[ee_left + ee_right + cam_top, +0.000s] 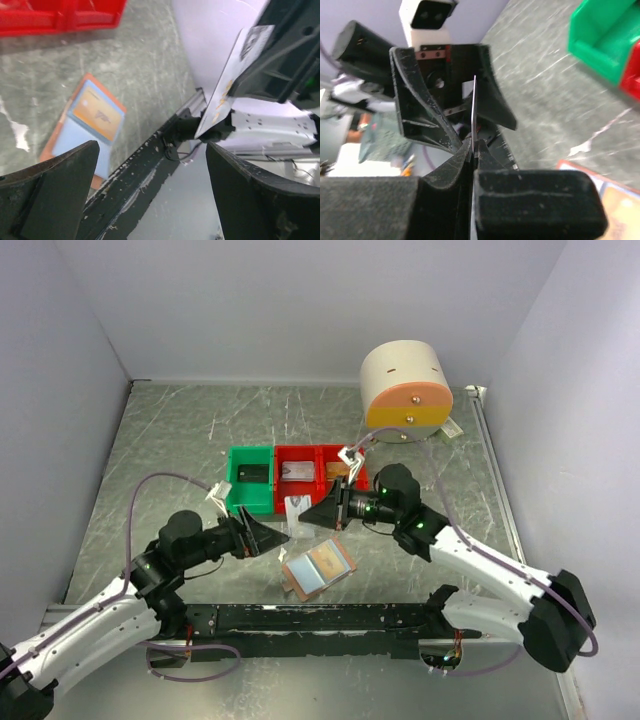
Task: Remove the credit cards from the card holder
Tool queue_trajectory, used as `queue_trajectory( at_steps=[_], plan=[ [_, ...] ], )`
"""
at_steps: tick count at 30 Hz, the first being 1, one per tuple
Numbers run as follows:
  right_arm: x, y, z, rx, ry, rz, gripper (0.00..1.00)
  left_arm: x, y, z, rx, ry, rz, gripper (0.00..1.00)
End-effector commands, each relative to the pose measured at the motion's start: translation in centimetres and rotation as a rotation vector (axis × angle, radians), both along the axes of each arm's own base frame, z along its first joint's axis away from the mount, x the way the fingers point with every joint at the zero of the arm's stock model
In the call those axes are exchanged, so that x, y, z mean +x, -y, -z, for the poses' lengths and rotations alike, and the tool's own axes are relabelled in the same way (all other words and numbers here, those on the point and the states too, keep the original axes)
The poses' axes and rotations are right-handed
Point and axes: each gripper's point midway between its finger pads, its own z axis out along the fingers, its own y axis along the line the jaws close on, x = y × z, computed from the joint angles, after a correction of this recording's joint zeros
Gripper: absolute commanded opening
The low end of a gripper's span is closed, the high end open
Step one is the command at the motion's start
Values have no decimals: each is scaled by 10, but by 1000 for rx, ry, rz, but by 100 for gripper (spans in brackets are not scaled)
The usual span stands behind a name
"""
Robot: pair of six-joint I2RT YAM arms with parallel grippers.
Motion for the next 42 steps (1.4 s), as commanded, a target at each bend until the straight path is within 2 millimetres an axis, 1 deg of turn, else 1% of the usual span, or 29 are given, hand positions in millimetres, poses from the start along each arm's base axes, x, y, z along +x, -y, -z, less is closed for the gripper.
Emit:
queue_trajectory(
  at_steps=[1,4,7,10,12,15,16,18,20,21,23,24,26,28,29,30,31,32,34,38,40,42],
  plan=[
    [31,31,14,-242,148,202,0,17,-34,29,335,-55,-131,100],
    [42,45,9,-309,209,282,0,27,-50,43,519,-109,-183,100],
    [49,52,2,-359,271,345,0,42,-66,46,627,-143,-221,100],
    [50,53,-3,-422,329,371,0,63,-88,42,624,-177,-261,100],
    [49,51,-3,-470,365,372,0,77,-109,40,608,-199,-302,100],
    [46,46,-1,-536,426,368,0,93,-145,33,596,-221,-374,100],
    [45,45,-2,-552,453,372,0,98,-162,28,603,-223,-418,100],
    [44,41,-1,-603,525,378,0,102,-181,17,627,-198,-471,100],
    [41,35,1,-668,617,364,0,105,-195,6,661,-168,-536,100],
    [44,33,0,-701,660,369,0,107,-197,0,659,-142,-553,100],
    [49,25,5,-761,726,329,0,111,-192,-12,631,-65,-549,100],
    [54,22,6,-793,745,327,0,113,-193,-17,629,-36,-560,100],
    [63,14,8,-852,792,308,0,116,-198,-22,634,8,-593,100],
    [72,5,13,-904,839,280,0,120,-203,-24,641,54,-627,100],
    [77,2,16,-929,858,273,0,121,-205,-21,649,70,-638,100],
    [83,-2,21,-950,880,259,0,122,-207,-17,652,78,-651,100],
    [89,-6,29,-977,890,236,0,123,-208,-18,656,82,-653,100],
    [94,-8,29,-986,894,223,0,122,-207,-21,662,83,-643,100],
    [105,-15,37,-1011,893,185,0,121,-208,-20,663,72,-650,100],
    [133,-21,52,-1083,927,147,0,120,-207,-20,653,87,-654,100],
    [148,-19,56,-1107,949,132,0,118,-210,-21,657,84,-671,100],
    [158,-19,59,-1114,973,90,0,117,-211,-23,655,94,-680,100]
  ],
)
